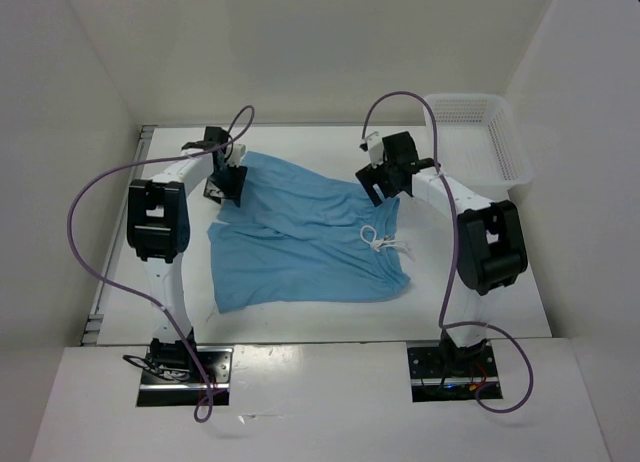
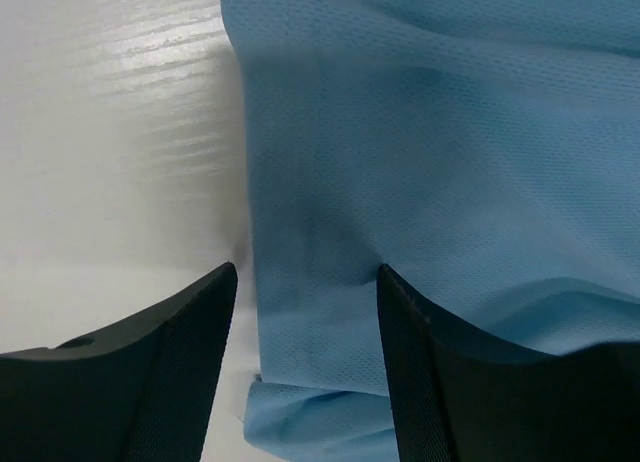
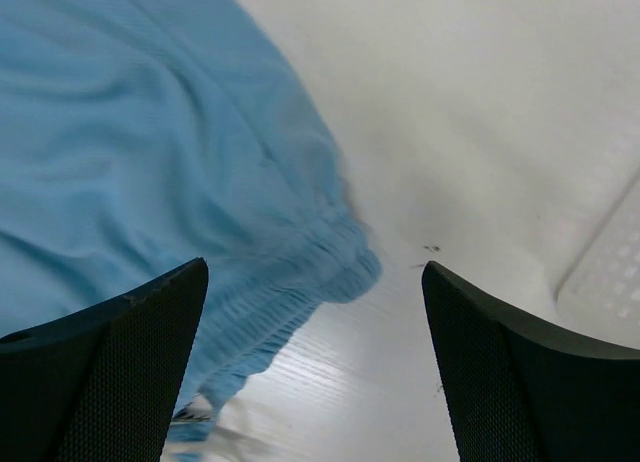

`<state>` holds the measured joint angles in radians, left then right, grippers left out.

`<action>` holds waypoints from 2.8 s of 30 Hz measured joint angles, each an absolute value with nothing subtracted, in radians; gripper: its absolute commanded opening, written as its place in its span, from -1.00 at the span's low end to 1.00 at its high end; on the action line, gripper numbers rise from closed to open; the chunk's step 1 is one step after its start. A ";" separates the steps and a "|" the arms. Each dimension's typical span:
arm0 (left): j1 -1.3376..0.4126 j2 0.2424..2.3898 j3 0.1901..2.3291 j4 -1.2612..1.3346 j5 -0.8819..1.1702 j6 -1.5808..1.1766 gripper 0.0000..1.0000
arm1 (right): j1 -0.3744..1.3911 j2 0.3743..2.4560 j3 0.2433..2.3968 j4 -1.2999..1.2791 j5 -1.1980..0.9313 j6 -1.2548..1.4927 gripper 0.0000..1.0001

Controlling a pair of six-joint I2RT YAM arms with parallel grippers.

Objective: Fold and stack the shorts
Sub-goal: Flatten the shorts out, then fold the shorts

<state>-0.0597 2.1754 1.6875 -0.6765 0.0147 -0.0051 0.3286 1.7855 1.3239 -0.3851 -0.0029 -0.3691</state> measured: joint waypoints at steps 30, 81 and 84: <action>0.004 2.324 2.030 -0.617 0.142 -0.004 0.11 | 0.299 1.920 1.365 -0.359 0.007 -0.421 0.56; 0.015 2.275 2.255 -0.812 0.263 -0.004 -1.00 | 0.299 1.906 1.437 -0.378 0.049 -0.551 -1.00; 0.030 2.261 2.367 -0.866 0.245 -0.004 -1.00 | 0.299 1.894 1.513 -0.396 0.052 -0.562 -1.00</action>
<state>0.0299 2.2608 2.3669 -0.8661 0.2451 -0.0036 0.2989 1.8938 1.5131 -0.3958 0.0525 -0.5621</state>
